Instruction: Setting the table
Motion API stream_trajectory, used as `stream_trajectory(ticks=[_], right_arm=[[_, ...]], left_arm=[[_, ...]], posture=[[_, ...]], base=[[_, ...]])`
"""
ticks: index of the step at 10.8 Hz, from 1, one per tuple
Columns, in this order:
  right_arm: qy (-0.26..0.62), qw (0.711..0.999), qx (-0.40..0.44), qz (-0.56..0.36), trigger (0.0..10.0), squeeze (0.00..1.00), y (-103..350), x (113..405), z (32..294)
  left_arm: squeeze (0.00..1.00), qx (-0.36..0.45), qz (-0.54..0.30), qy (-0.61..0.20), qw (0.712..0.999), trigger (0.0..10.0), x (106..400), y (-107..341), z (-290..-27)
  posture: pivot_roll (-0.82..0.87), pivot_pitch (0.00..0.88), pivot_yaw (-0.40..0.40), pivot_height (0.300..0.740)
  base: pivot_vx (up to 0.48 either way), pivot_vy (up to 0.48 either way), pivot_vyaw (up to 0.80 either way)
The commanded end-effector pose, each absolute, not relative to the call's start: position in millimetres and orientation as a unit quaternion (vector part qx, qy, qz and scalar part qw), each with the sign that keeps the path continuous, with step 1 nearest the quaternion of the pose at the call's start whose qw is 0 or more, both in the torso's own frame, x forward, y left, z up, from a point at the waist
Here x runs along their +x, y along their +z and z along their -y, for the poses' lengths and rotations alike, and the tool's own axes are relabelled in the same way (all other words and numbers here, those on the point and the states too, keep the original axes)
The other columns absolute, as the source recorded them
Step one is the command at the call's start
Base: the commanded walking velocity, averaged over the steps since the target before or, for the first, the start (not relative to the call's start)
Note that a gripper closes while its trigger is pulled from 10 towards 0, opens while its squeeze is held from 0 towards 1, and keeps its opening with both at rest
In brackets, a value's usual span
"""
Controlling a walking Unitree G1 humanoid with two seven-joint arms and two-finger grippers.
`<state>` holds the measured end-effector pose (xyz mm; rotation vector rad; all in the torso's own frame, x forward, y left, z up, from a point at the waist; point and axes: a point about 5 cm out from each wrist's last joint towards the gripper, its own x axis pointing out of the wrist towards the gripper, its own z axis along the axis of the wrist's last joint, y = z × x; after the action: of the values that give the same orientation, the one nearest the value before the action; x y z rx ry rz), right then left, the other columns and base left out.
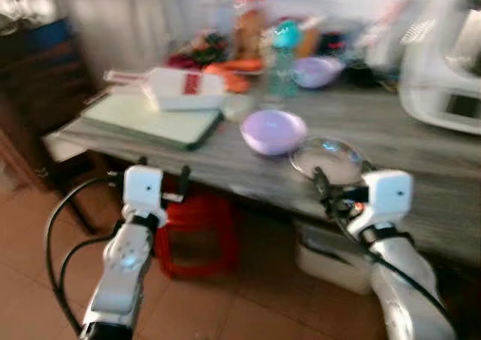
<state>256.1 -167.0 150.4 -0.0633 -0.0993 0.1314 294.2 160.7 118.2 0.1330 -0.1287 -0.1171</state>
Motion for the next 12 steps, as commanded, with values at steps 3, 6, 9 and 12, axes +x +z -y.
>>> stream_trajectory(ticks=[3, 6, 9, 12], right_arm=[[0.069, 0.996, -0.027, 0.057, 10.0, 0.00, 153.8, 256.2, 164.1], [0.069, 0.996, -0.026, 0.057, 10.0, 0.00, 153.4, 256.7, 163.6], [0.069, 0.996, -0.026, 0.053, 10.0, 0.00, 151.3, 255.8, 162.7], [0.069, 0.996, -0.025, 0.054, 10.0, 0.00, 152.4, 256.9, 162.0]], left_arm=[[0.00, 0.074, 0.062, -0.062, 0.993, 10.0, 293.7, 117.2, -160.7], [0.00, 0.077, 0.062, -0.067, 0.993, 10.0, 294.0, 116.3, -159.0], [0.00, 0.073, 0.067, -0.084, 0.992, 10.0, 293.9, 117.1, -157.1], [0.00, 0.065, 0.066, -0.106, 0.990, 10.0, 293.4, 118.0, -148.8]], posture=[[0.04, 0.000, 0.002, 0.740], [0.04, 0.000, 0.003, 0.740], [0.04, 0.000, 0.003, 0.740], [0.04, 0.000, 0.003, 0.740]], base=[[-0.301, 0.000, -0.47], [-0.299, 0.000, -0.14], [0.000, 0.000, 0.00], [0.000, 0.000, 0.00]])
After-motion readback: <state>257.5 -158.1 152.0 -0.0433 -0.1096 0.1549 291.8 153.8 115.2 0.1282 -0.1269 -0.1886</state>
